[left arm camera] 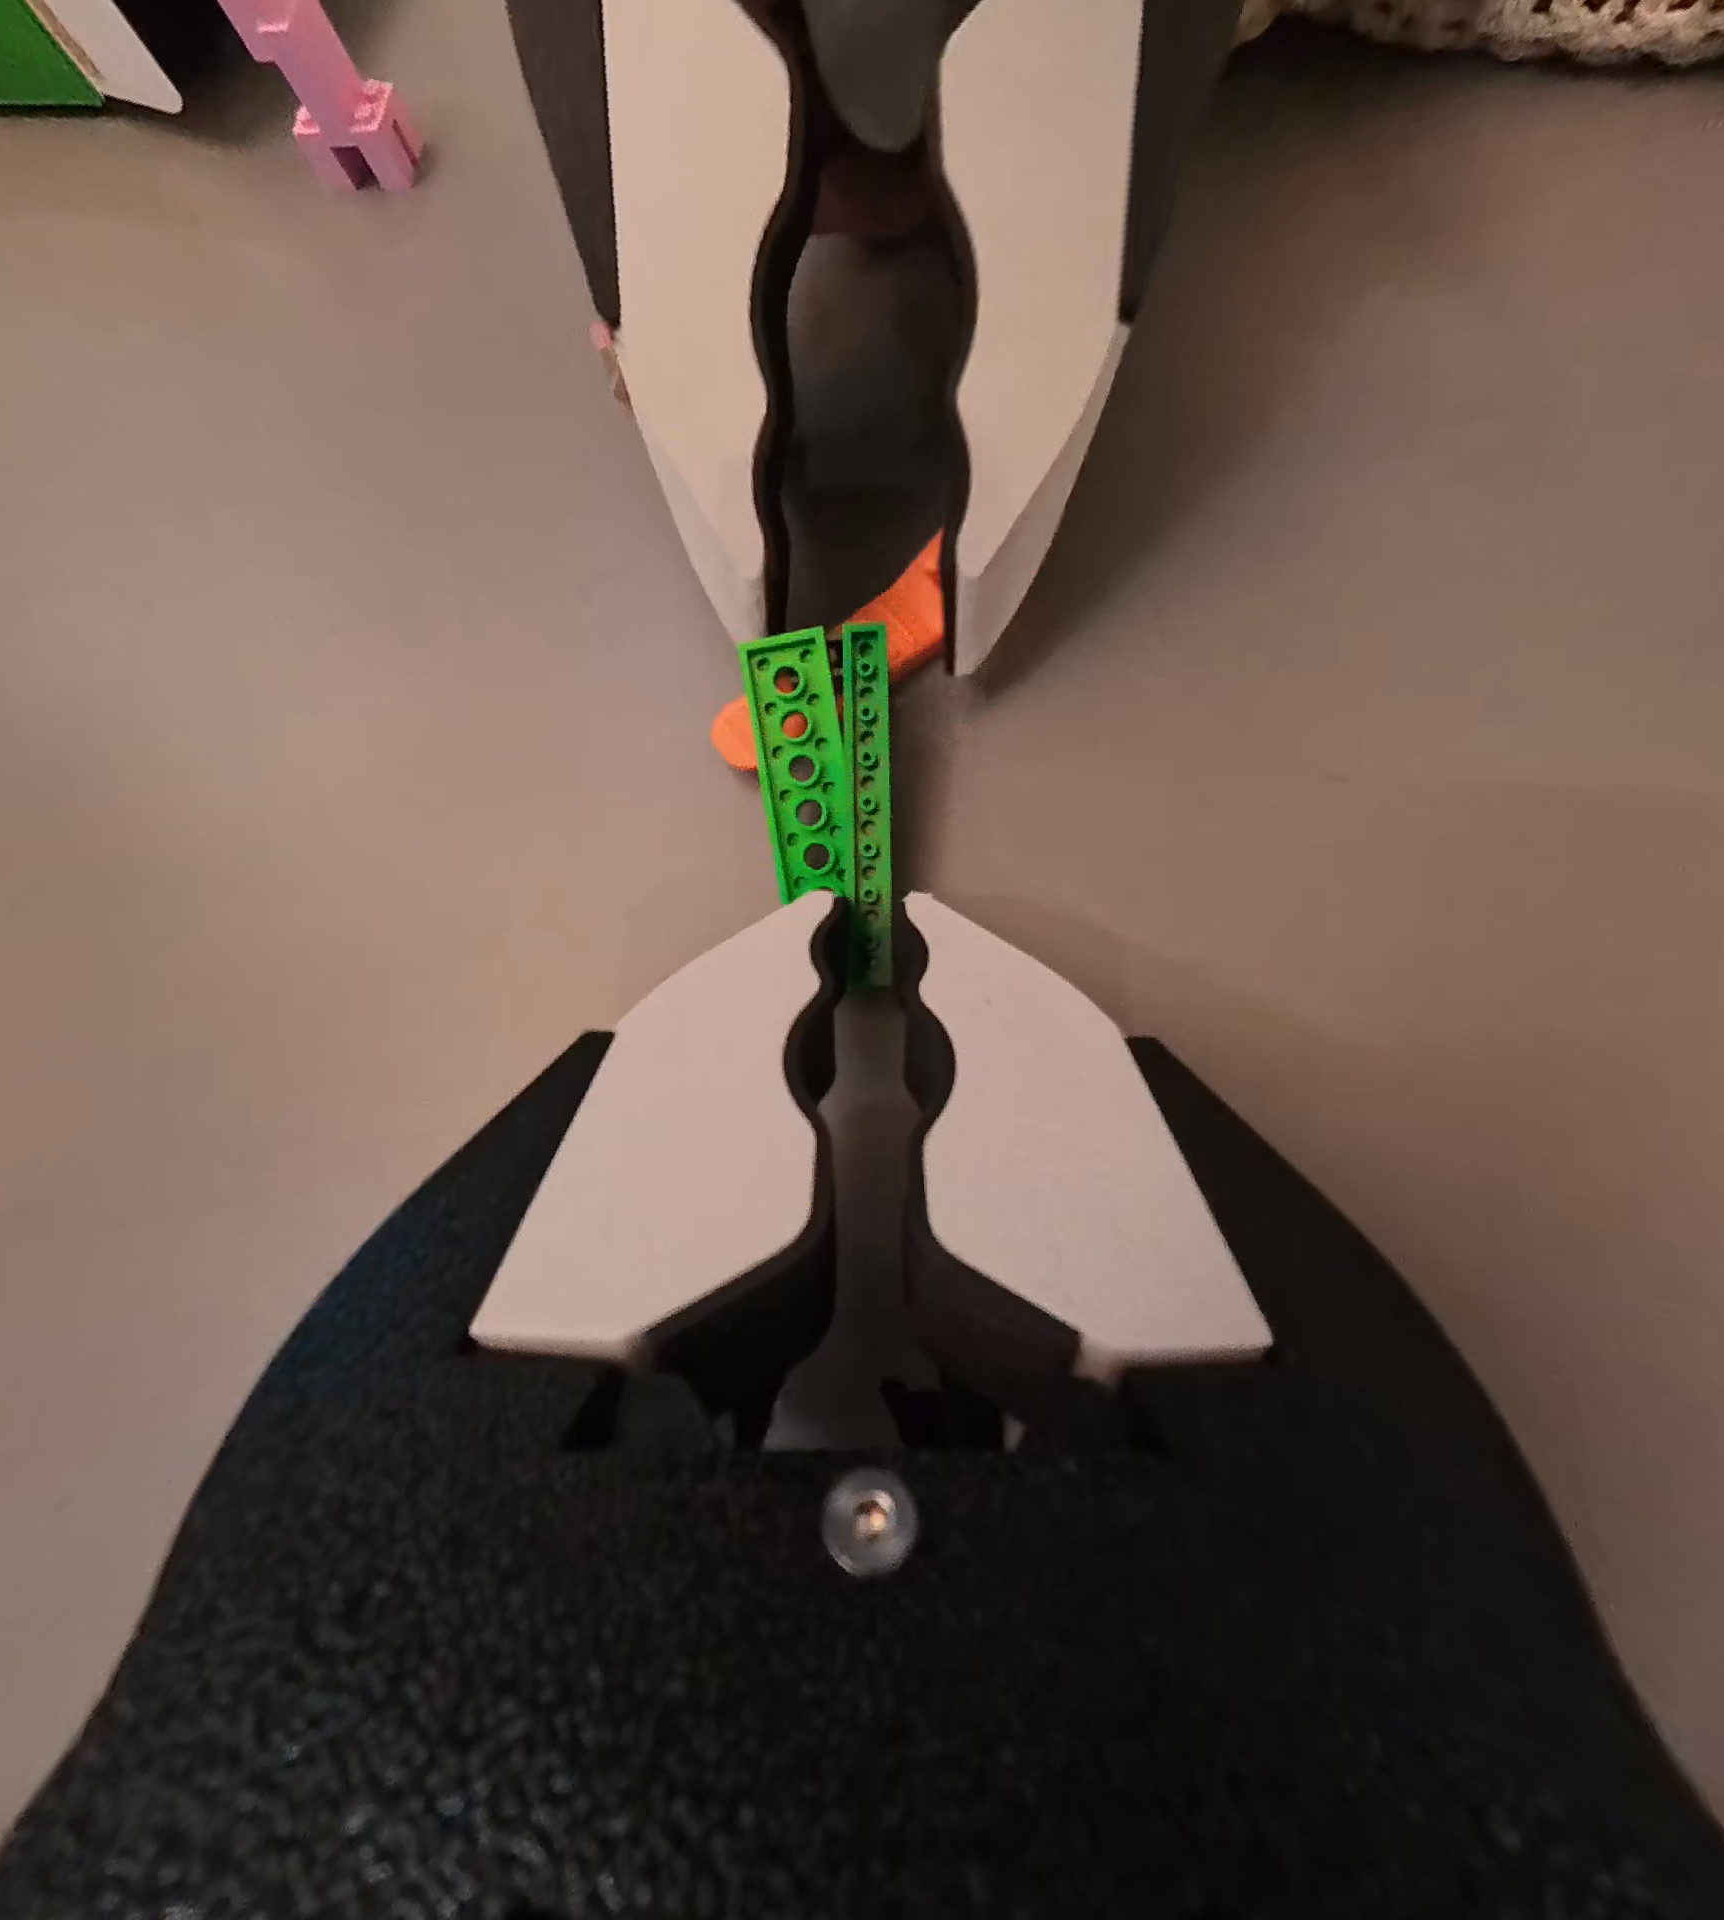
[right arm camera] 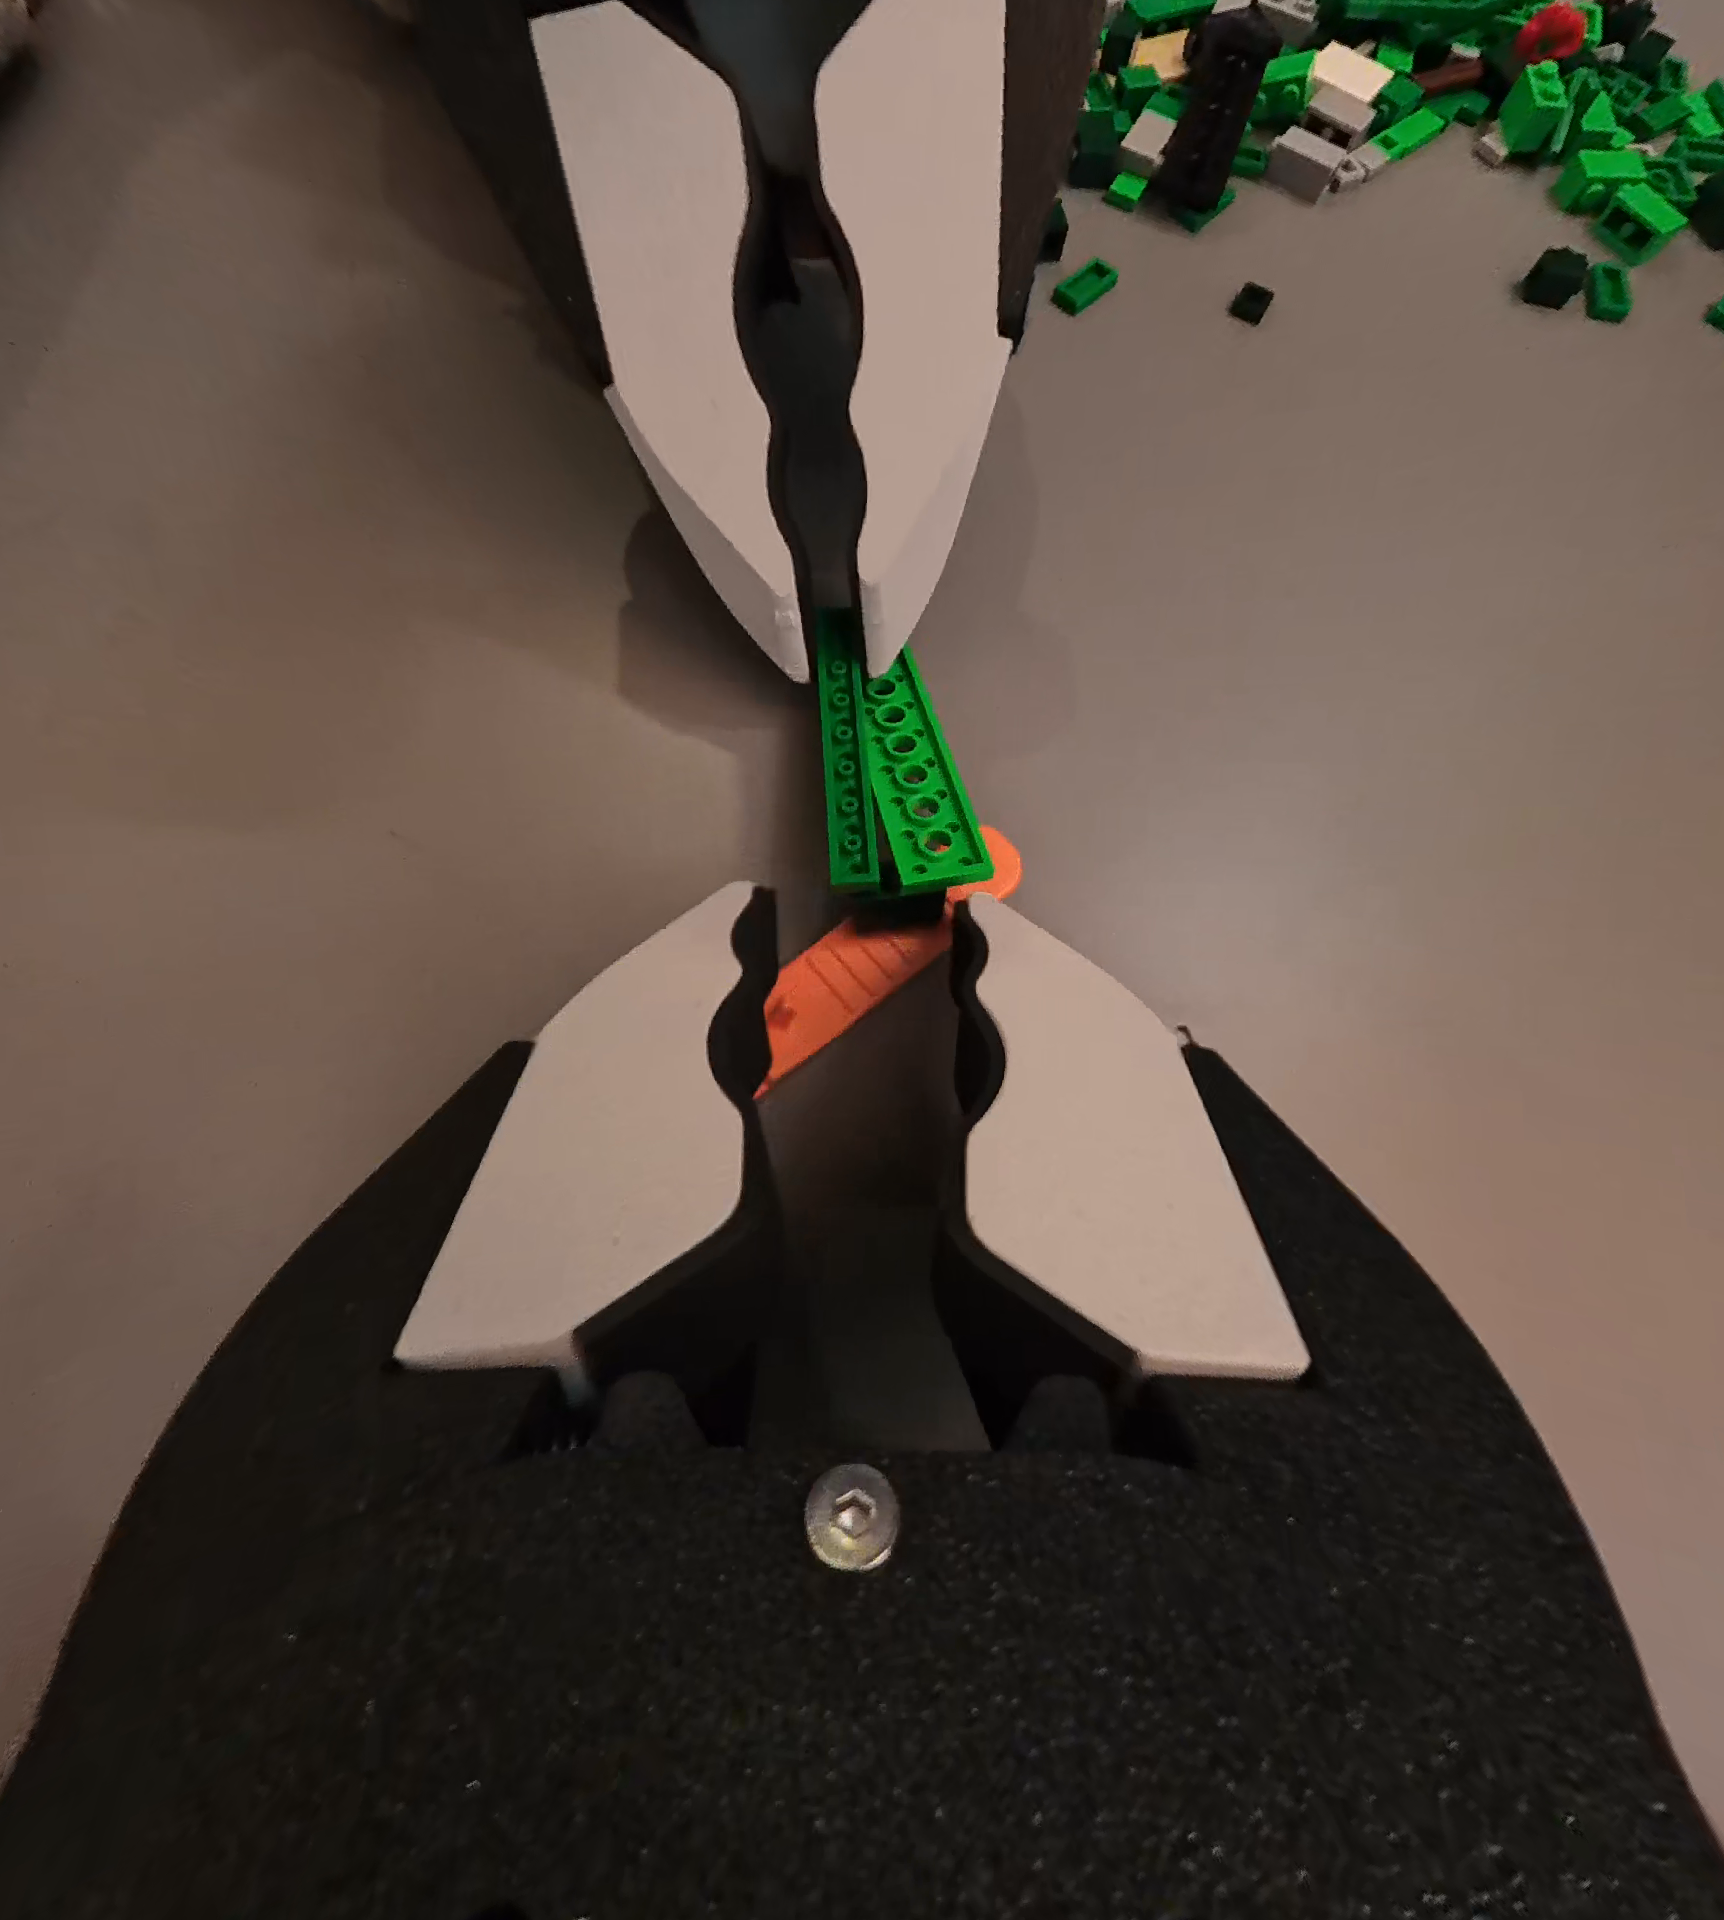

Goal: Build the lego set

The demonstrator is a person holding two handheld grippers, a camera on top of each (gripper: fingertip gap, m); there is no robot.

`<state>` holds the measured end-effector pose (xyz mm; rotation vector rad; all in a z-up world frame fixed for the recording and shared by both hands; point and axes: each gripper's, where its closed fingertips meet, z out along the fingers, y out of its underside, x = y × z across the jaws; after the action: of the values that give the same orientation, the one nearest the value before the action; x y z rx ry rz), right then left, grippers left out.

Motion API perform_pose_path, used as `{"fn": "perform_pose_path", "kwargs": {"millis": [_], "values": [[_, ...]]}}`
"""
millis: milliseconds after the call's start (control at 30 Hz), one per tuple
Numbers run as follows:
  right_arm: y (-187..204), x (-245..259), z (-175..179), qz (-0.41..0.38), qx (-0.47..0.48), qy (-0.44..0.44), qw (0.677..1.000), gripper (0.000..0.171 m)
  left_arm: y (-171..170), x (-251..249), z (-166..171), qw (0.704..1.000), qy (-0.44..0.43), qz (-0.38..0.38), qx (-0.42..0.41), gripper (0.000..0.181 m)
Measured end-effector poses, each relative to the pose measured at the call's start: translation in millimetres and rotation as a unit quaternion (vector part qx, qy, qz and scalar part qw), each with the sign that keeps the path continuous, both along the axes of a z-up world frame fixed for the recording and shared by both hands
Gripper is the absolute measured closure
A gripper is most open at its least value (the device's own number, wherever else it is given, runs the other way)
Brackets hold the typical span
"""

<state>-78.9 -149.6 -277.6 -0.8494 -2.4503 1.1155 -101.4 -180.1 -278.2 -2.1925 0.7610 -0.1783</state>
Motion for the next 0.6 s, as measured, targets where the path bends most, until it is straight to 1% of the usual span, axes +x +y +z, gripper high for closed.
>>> {"fn": "perform_pose_path", "kwargs": {"millis": [100, 167, 267, 400, 533, 600], "values": [[3, 1, 7, 0.005, -0.013, 0.023, 1.0, 0.134, 0, 2, 0, 1.0, -0.009, 0.0, -0.001, 0.175], [4, 1, 11, 0.006, -0.022, 0.037, 0.999, 0.127, -1, 4, 0, 1.0, -0.017, -0.001, -0.003, 0.175], [5, 2, 19, 0.025, -0.044, 0.053, 0.997, 0.124, -2, 5, 0, 1.0, -0.018, 0.002, 0.003, 0.175], [9, -3, 30, 0.044, -0.075, 0.083, 0.993, 0.126, 0, 10, 3, 0.999, -0.028, 0.015, 0.03, 0.175], [15, -7, 44, 0.04, -0.104, 0.127, 0.986, 0.137, 1, 12, 6, 0.997, -0.02, 0.036, 0.057, 0.175], [15, -5, 46, 0.045, -0.112, 0.13, 0.984, 0.137, 2, 9, 8, 0.996, -0.01, 0.056, 0.072, 0.175]]}}
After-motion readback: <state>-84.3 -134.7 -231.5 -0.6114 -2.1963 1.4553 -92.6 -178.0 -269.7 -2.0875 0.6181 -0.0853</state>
